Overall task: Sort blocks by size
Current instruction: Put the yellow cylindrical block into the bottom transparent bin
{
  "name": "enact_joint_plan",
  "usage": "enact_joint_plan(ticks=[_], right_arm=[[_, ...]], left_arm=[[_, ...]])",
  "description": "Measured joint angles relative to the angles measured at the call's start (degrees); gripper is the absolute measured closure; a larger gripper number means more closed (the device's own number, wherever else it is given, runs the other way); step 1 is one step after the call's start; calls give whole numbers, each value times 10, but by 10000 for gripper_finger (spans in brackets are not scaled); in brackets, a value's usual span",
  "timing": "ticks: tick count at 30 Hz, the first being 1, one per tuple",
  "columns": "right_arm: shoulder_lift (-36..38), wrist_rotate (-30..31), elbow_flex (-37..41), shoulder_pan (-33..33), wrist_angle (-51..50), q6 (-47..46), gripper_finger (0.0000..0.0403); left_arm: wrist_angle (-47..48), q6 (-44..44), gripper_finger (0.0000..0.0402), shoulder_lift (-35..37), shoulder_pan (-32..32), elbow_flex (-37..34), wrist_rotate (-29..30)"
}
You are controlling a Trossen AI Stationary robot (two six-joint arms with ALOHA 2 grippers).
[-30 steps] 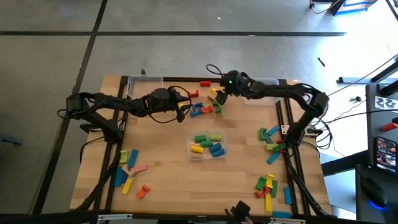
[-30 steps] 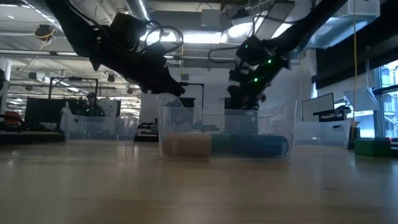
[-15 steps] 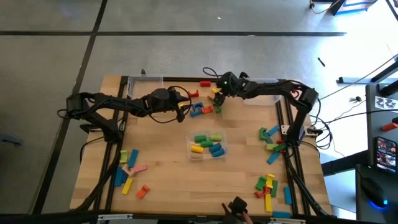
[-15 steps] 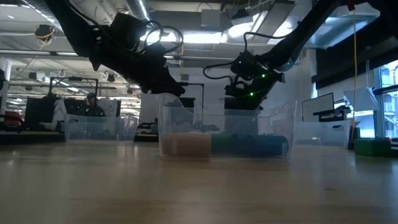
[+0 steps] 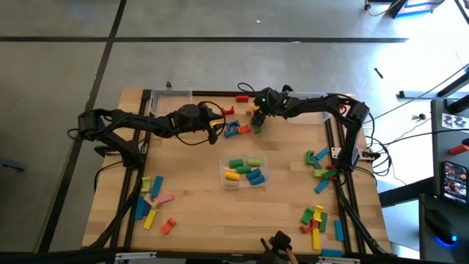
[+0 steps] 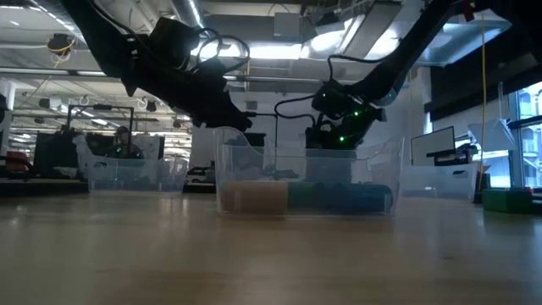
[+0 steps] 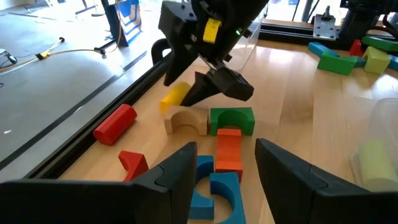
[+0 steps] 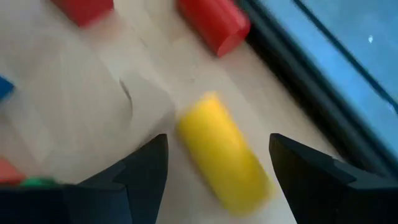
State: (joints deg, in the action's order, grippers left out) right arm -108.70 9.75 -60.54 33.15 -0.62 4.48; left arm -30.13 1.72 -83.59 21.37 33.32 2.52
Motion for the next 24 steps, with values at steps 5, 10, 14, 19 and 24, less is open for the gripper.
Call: enact_joint_plan(ticks=[5, 10, 14, 19, 24], right_arm=[[1, -4, 0, 0, -6, 5, 130], [1, 12, 0, 3, -18, 45, 130], [1, 11, 0, 13, -32, 62, 130], [1, 15, 0, 22, -59, 39, 130], [1, 12, 0, 21, -56, 37, 130]], left_arm=[[0, 0, 243, 0, 0, 0, 0], [2, 0, 243, 0, 0, 0, 0], [8, 0, 243, 0, 0, 0, 0], [9, 0, 243, 0, 0, 0, 0], [10, 2, 243, 0, 0, 0, 0]])
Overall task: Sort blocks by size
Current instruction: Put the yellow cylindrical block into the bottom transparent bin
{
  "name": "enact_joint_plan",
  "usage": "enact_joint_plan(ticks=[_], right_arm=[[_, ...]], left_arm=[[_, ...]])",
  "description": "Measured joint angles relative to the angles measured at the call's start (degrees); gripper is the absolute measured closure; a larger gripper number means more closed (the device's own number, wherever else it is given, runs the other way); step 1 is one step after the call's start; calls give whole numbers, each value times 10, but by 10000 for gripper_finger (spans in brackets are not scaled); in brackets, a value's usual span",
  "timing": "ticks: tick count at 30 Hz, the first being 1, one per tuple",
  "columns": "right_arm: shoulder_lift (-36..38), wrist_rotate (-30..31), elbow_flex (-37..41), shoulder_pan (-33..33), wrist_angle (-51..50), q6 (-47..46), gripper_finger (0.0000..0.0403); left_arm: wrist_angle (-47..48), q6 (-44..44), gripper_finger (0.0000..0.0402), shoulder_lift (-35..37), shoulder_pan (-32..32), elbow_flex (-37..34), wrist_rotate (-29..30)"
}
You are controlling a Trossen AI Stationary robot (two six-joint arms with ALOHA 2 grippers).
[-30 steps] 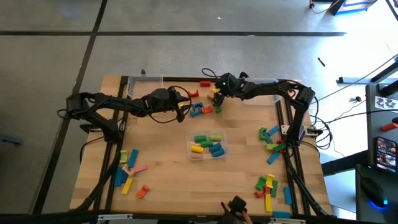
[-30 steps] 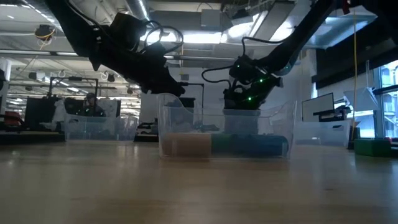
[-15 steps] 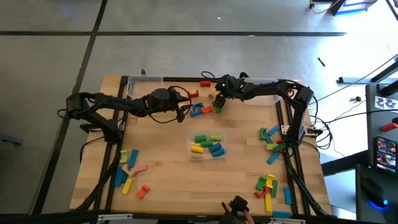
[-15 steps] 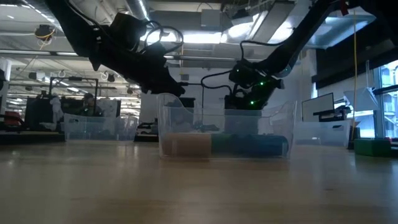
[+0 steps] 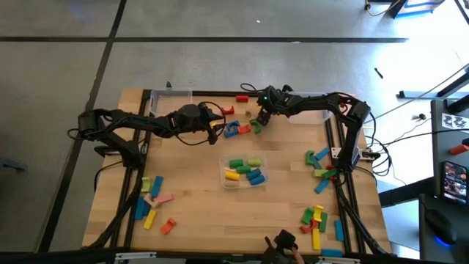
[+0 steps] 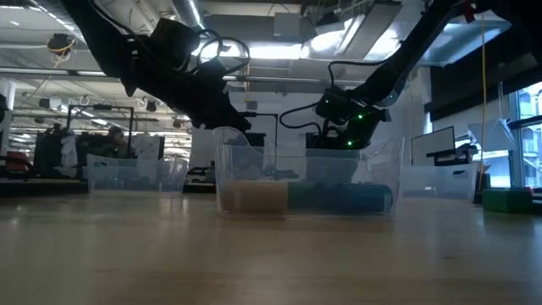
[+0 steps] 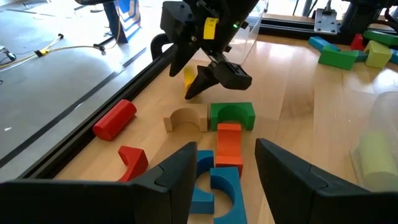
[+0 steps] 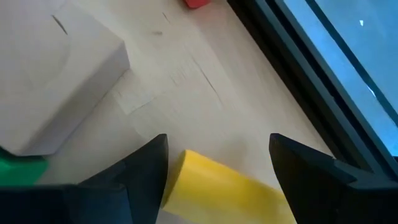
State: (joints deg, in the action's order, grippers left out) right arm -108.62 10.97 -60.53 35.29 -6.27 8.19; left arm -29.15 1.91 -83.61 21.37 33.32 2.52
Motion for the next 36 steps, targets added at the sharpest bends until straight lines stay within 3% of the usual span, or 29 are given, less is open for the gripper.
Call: enact_joint_plan(ticks=[5, 17, 25, 36], right_arm=[[4, 0, -20, -1, -38, 11, 130], [8, 7, -130, -1, -299, 84, 130], [8, -7, -147, -1, -413, 134, 130], [8, 0, -82, -1, -374, 222, 130]], left_arm=[[0, 0, 243, 0, 0, 0, 0], [3, 0, 243, 0, 0, 0, 0], [3, 0, 243, 0, 0, 0, 0], [3, 0, 243, 0, 0, 0, 0]])
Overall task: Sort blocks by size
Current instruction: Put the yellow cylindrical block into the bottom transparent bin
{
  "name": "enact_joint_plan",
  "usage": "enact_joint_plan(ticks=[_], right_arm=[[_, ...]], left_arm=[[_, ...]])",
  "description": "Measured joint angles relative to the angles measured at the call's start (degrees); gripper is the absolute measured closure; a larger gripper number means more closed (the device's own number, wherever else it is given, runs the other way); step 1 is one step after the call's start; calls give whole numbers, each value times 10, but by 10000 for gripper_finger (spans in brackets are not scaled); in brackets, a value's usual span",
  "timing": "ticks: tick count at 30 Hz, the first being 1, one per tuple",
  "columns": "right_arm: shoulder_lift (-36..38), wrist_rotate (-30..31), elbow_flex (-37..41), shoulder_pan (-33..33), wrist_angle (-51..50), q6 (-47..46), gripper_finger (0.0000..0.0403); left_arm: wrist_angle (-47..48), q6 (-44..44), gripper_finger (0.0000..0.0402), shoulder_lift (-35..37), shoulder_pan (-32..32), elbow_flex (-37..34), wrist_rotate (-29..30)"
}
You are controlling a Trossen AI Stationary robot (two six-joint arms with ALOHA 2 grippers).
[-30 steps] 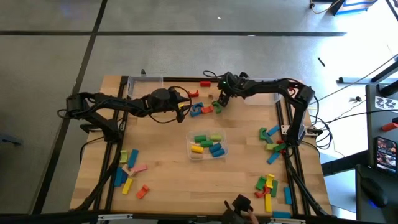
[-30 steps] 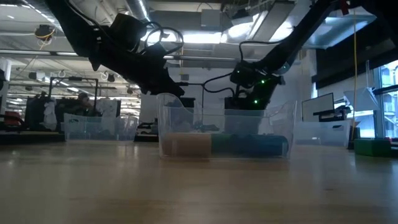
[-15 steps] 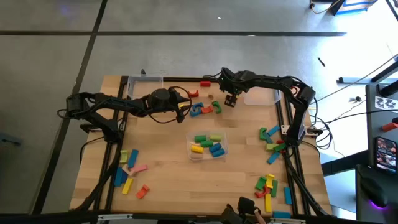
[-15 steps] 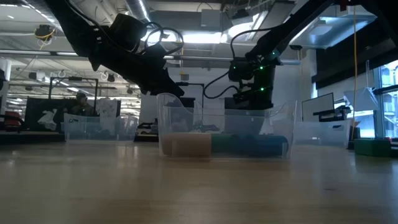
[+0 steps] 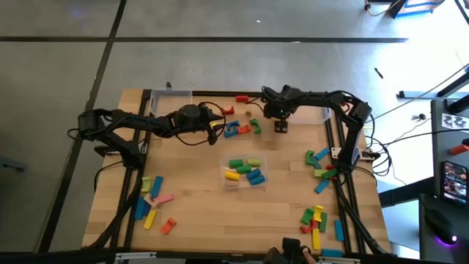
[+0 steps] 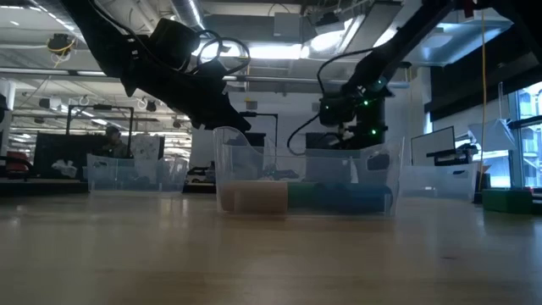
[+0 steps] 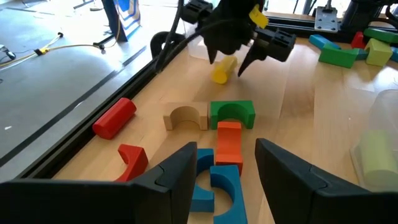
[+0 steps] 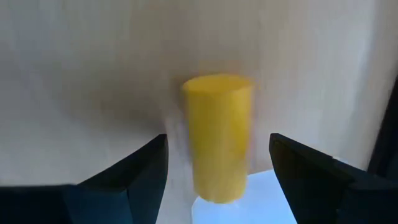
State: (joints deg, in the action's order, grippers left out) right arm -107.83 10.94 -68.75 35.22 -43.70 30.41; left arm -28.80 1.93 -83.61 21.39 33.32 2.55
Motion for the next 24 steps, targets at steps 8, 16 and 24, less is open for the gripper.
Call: enact_joint_plan(ticks=[8, 16, 24], right_arm=[[1, -25, 13, 0, 27, 0, 153], [0, -30, 14, 0, 34, -4, 265], [1, -30, 13, 0, 33, -16, 278]], left_arm=[[-1, 0, 243, 0, 0, 0, 0], [-1, 0, 243, 0, 0, 0, 0], [-1, 0, 243, 0, 0, 0, 0]])
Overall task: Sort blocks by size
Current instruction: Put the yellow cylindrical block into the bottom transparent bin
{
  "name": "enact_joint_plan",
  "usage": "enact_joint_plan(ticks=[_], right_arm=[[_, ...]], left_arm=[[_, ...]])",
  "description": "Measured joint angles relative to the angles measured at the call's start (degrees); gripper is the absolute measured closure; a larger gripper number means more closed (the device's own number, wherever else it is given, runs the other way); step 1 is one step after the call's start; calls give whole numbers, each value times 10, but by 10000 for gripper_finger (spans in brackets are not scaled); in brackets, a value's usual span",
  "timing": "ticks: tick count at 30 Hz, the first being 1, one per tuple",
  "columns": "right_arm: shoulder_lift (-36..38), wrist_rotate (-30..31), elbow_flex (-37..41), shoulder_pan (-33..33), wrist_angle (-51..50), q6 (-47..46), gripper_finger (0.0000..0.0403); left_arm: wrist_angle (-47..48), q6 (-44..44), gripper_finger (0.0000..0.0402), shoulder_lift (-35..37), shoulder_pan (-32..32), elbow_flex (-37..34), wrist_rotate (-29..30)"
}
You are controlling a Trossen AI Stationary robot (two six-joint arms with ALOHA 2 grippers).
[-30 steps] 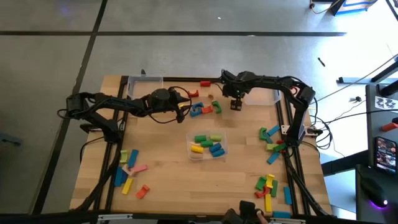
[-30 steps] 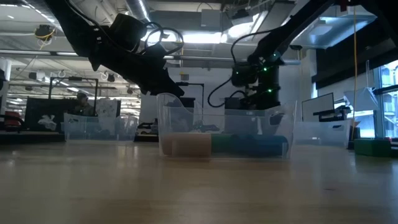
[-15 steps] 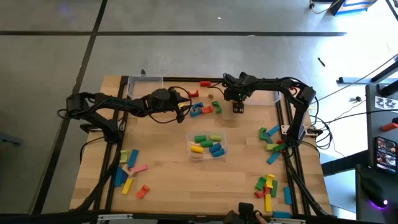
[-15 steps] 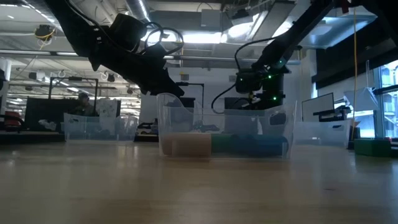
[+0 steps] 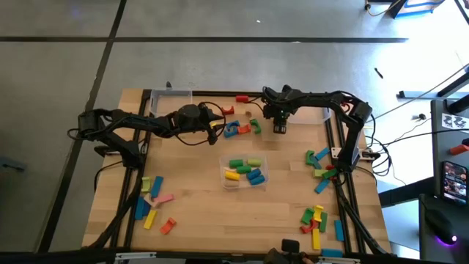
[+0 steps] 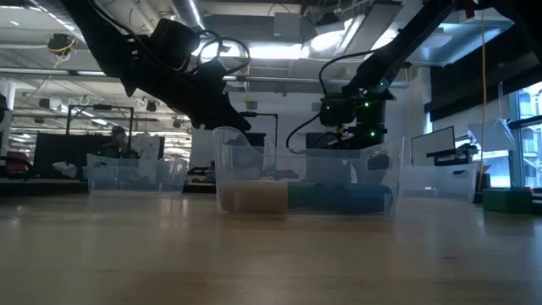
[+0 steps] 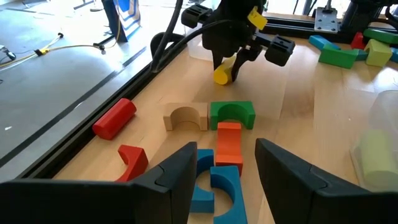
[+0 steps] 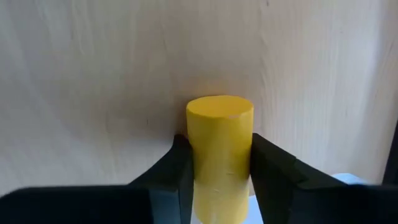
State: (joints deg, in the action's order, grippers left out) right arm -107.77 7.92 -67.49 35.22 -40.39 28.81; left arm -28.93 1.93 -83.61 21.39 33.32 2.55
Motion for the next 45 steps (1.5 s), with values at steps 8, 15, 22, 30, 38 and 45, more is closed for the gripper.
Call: enact_joint_plan(ticks=[8, 15, 22, 30, 38, 45], right_arm=[[42, -17, -13, -24, -8, -25, 282], [112, -34, -13, -75, -10, -57, 273], [165, -62, -13, -138, 9, -83, 277], [176, -125, -13, -218, 27, -98, 277], [174, -167, -13, -289, 45, -126, 277], [154, -181, -12, -333, 64, -180, 277]], left_arm=[[0, 0, 243, 0, 0, 0, 0], [0, 0, 243, 0, 0, 0, 0], [0, 0, 243, 0, 0, 0, 0], [0, 0, 243, 0, 0, 0, 0], [0, 0, 243, 0, 0, 0, 0], [-2, -6, 243, 0, 0, 0, 0]])
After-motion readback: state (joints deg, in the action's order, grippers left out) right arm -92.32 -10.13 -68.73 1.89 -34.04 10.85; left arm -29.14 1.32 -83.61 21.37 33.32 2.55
